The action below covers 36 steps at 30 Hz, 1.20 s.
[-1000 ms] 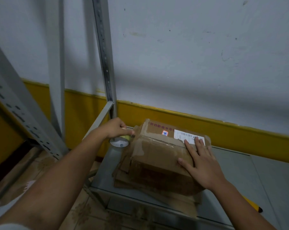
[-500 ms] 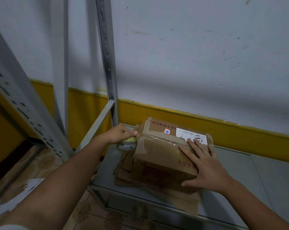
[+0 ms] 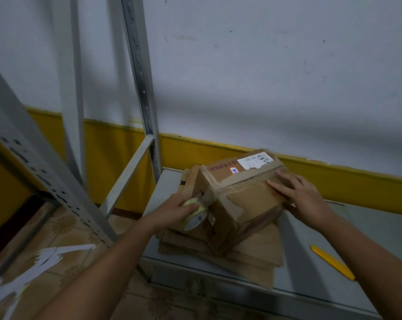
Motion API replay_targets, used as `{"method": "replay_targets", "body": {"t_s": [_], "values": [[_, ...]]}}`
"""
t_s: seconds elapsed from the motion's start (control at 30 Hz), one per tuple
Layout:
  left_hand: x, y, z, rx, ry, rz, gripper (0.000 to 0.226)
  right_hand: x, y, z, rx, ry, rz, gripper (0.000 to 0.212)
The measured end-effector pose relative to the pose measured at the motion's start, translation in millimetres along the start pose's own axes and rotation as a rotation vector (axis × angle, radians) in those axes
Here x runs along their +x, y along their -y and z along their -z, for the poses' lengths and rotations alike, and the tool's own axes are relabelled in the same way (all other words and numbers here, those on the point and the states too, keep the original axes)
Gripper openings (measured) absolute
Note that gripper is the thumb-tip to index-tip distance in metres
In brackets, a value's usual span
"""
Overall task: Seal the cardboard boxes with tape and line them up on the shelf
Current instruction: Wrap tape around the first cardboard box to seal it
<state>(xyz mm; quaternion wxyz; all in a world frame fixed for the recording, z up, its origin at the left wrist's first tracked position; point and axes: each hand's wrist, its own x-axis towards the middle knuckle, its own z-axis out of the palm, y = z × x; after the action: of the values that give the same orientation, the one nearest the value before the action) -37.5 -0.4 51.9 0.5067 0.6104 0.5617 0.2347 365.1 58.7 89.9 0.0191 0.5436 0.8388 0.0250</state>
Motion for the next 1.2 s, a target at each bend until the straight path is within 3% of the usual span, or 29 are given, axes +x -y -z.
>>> {"method": "replay_targets", "body": {"t_s": [0.17, 0.4, 0.43, 0.57, 0.63, 0.7, 0.8, 0.83, 0.9, 1.0, 1.1, 1.2], "values": [[-3.7, 2.3, -24.3, -0.091, -0.178, 0.111, 0.023, -0.8, 11.7, -7.7, 0.089, 0.008, -0.053, 0.094], [-3.5, -3.6, -39.2, -0.127, -0.238, 0.129, 0.012, -9.9, 13.9, -16.2, 0.183, 0.023, -0.076, 0.091], [-3.8, -8.0, -40.1, -0.136, -0.266, 0.096, 0.017, -11.6, 13.5, -18.1, 0.203, 0.025, -0.083, 0.091], [-1.7, -18.5, -39.7, -0.126, -0.219, -0.198, 0.082, -17.6, 7.7, -29.9, 0.375, -0.047, -0.104, 0.090], [3.8, -24.7, -37.5, 0.042, -0.155, -0.243, 0.088, -23.4, 6.6, -34.6, 0.518, -0.117, -0.133, 0.087], [8.7, -29.5, -35.8, 0.101, -0.126, -0.242, 0.086, -33.6, 4.7, -40.5, 0.658, -0.260, -0.274, 0.076], [10.3, -29.7, -35.8, 0.099, -0.115, -0.269, 0.087, -58.0, -18.2, -76.8, 0.716, -0.416, -0.695, 0.053], [10.9, -29.5, -36.1, 0.099, -0.111, -0.275, 0.087, -68.3, -31.7, -93.7, 0.677, -0.342, -0.827, 0.051], [12.4, -28.6, -37.3, 0.095, -0.107, -0.271, 0.086, -93.8, -58.0, -132.0, 0.561, -0.002, -1.011, 0.059], [14.2, -23.7, -38.6, 0.106, -0.131, -0.243, 0.082, -126.4, -75.7, -178.7, 0.365, 0.403, -1.038, 0.061], [17.8, -19.7, -42.3, 0.130, -0.158, -0.252, 0.079, -139.2, -70.8, -190.6, 0.341, 0.528, -1.010, 0.050], [24.8, -14.3, -45.7, 0.132, -0.172, -0.264, 0.077, -149.0, -57.7, -178.6, 0.329, 0.334, -0.994, 0.049]]}}
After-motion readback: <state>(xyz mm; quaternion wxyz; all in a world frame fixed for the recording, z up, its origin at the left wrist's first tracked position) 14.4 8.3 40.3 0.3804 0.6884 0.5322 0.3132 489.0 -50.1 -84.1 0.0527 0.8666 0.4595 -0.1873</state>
